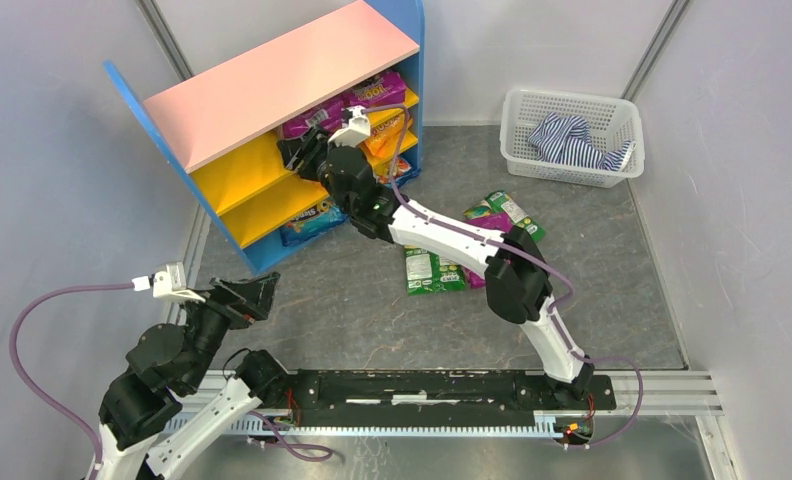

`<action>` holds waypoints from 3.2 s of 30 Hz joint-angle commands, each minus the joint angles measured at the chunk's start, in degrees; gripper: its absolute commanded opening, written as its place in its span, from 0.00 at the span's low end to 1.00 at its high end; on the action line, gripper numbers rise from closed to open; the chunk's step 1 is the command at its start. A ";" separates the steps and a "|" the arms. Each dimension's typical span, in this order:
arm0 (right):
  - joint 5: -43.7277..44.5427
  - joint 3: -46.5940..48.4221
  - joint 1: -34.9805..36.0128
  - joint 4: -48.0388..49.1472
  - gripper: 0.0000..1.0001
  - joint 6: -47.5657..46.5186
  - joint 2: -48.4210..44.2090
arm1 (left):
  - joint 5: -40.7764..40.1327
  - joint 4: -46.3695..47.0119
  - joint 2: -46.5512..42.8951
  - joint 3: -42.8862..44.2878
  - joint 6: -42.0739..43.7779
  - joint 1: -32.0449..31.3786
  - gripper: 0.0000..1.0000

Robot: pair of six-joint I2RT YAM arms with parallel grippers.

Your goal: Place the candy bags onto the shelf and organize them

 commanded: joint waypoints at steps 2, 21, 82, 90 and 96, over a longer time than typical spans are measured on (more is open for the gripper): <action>-4.70 -6.50 0.47 1.15 0.61 -3.84 -9.41 | -0.24 2.16 0.01 -0.20 -0.74 -0.02 0.98; 11.23 -67.89 -2.71 -29.09 0.98 -25.21 -62.76 | 1.79 3.44 -2.25 -0.70 0.42 -0.11 0.98; -17.64 -105.32 -34.62 22.74 0.23 -1.09 -63.94 | 2.84 3.98 -1.18 -0.89 0.77 -0.11 1.00; -25.03 -100.04 -34.65 19.54 0.00 -0.68 -65.19 | 2.21 3.58 -1.41 -0.82 0.38 -0.11 1.00; -34.92 -92.69 -33.01 19.30 0.00 0.57 -64.02 | 2.20 3.58 -1.72 -0.83 0.37 -0.11 1.00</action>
